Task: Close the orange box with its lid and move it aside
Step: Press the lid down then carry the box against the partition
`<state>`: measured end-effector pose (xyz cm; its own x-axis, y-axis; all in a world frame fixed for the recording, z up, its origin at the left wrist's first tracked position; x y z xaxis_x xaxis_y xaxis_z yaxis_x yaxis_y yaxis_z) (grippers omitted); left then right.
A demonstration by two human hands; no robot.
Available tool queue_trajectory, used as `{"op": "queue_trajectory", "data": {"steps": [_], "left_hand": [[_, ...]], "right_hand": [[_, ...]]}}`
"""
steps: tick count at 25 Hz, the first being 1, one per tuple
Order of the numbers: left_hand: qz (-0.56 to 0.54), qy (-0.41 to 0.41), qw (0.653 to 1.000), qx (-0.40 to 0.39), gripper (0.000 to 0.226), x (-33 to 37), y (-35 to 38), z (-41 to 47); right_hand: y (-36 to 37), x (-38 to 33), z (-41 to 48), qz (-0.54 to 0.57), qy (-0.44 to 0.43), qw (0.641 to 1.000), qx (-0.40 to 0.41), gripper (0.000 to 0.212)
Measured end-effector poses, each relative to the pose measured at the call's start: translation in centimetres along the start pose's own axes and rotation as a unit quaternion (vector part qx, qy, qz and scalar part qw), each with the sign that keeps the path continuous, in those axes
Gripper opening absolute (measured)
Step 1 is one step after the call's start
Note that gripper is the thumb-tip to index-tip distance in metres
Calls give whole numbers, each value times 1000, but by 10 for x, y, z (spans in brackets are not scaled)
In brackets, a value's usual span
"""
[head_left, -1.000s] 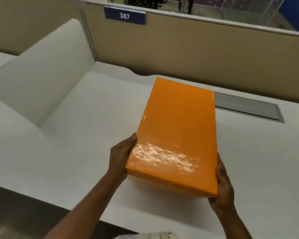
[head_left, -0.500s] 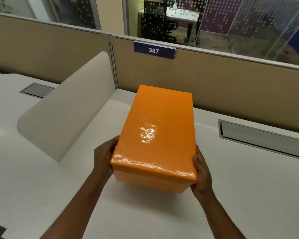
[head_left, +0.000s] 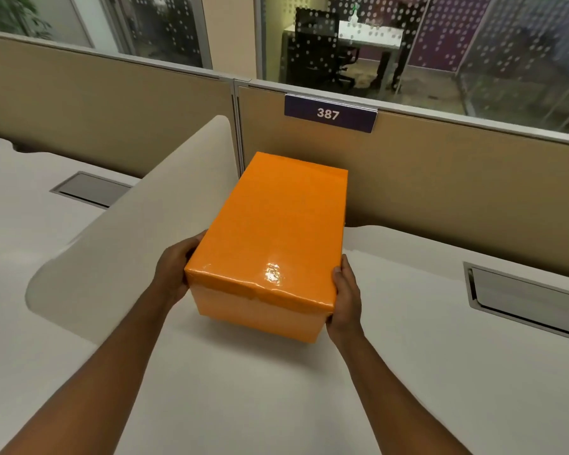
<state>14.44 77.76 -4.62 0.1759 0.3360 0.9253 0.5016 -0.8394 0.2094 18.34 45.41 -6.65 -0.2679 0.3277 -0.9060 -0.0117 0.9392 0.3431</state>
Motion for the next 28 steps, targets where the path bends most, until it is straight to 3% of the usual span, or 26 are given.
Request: {"op": "queue_trajectory", "data": {"steps": [8, 12, 15, 18, 20, 22, 28], "left_hand": [[-2, 14, 999, 53, 16, 5, -29, 58], [76, 45, 994, 63, 14, 22, -38, 67], [98, 59, 989, 91, 26, 25, -45, 69], [36, 51, 988, 138, 39, 17, -55, 62], [19, 69, 979, 192, 31, 14, -60, 51], [75, 110, 962, 237, 27, 18, -60, 40], [206, 175, 914, 302, 51, 25, -61, 19]], "right_hand": [[39, 19, 45, -45, -4, 999, 17, 51], [54, 30, 44, -54, -13, 998, 38, 50], [57, 32, 45, -63, -13, 997, 53, 49], [58, 30, 44, -72, -11, 996, 48, 48], [62, 28, 43, -92, -12, 995, 46, 49], [68, 28, 41, -113, -14, 992, 48, 50], [83, 23, 34, -195, -12, 979, 62, 53]]}}
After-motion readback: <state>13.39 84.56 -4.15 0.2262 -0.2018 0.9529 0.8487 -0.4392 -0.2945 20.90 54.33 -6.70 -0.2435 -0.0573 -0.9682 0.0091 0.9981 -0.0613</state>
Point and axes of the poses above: each hand's wrist, its own z-axis towards the middle knuckle, its own y-axis out of the palm, x = y × z, the point moved 9 cm from there along z, towards the middle knuckle, and after that the axes turned 1 degree about -x, right-handed, at the moved point
